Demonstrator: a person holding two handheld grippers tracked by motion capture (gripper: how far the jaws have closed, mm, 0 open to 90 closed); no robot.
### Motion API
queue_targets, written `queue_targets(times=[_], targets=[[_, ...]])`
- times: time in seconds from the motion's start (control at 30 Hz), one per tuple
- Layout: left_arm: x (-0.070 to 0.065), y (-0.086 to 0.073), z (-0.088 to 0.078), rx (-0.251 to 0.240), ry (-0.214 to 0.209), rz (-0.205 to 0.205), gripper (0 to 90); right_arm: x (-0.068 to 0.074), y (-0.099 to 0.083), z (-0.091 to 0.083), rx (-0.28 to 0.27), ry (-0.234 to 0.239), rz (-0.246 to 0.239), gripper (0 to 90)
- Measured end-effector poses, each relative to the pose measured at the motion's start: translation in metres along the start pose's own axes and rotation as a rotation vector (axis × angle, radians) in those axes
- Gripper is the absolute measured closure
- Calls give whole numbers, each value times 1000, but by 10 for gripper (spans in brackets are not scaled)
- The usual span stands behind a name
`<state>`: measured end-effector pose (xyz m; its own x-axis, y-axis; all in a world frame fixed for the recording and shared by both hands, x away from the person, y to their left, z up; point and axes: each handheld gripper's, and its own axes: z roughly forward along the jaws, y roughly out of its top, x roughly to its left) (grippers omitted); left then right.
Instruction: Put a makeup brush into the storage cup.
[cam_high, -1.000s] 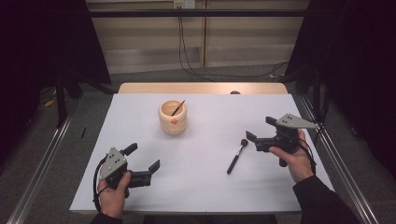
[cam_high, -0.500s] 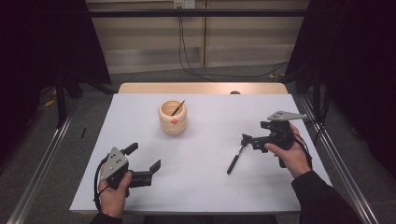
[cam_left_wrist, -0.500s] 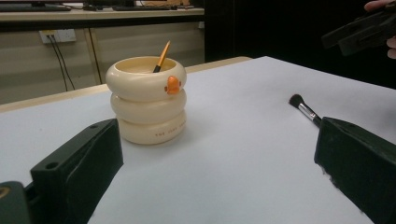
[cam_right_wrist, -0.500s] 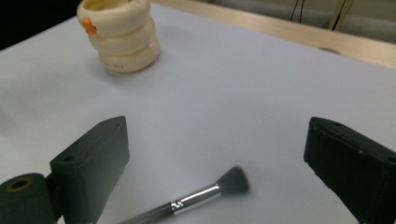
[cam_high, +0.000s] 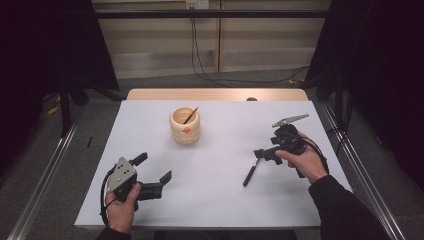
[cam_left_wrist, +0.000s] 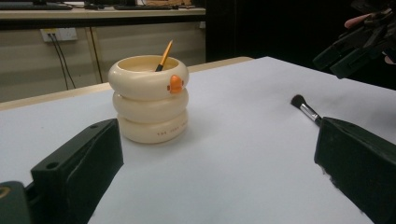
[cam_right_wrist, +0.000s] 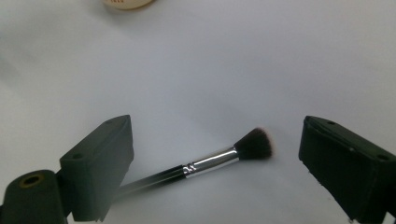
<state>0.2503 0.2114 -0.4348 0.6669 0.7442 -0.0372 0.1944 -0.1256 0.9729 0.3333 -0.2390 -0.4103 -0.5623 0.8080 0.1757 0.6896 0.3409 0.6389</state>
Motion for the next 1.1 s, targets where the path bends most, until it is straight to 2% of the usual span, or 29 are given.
queue_targets(times=[0.03, 0.1, 0.13, 0.17, 0.3, 0.37, 0.5, 0.6, 0.67, 0.7, 0.73, 0.77, 0.9, 0.97, 1.0, 1.03, 1.07, 1.1], targets=[[0, 0, 0, 1, 7, 2, 11, 0, 1, 2, 22, -12, 8, 98], [1, 0, 0, -1, 11, -2, 10, -2, 2, 5, 63, -5, 15, 98], [1, 0, -1, 0, 27, 0, 12, -2, 2, 6, 82, -10, 22, 98], [2, 0, -1, 0, 26, 2, 12, -1, 2, 8, 112, -21, 30, 98], [2, -1, 0, -5, 18, -10, 11, -1, 3, 13, 168, -25, 39, 98], [2, -1, -1, 1, 25, -1, 11, -2, 4, 16, 215, -32, 53, 113], [1, -1, 0, 2, 18, -3, 11, -2, 5, 21, 259, -28, 90, 122], [1, -1, 1, 6, 12, 6, 11, -2, 6, 27, 279, -38, 81, 130], [0, -1, 2, 3, 5, 1, 12, -4, 8, 31, 326, -32, 96, 131], [1, -1, 2, 6, 1, 4, 12, -5, 9, 32, 340, -31, 88, 131], [0, -1, 2, 7, 0, 7, 12, -3, 11, 34, 374, -49, 98, 129], [0, -1, 2, 9, 5, 10, 12, -3, 12, 35, 396, -54, 86, 125], [1, -1, 1, 9, 6, 10, 13, 2, 14, 39, 443, -71, 81, 136], [0, -1, 2, 7, 2, 4, 13, 2, 14, 41, 447, -45, 70, 149], [1, -1, 1, 14, 11, 11, 14, 2, 15, 41, 444, -50, 74, 158], [1, -1, 2, 8, 1, 6, 13, 3, 16, 41, 447, -61, 80, 154], [1, -1, 1, 5, 1, 2, 14, 4, 16, 42, 447, -45, 78, 164], [1, -1, 1, 7, 4, 6, 14, 5, 15, 44, 455, -50, 77, 200]])
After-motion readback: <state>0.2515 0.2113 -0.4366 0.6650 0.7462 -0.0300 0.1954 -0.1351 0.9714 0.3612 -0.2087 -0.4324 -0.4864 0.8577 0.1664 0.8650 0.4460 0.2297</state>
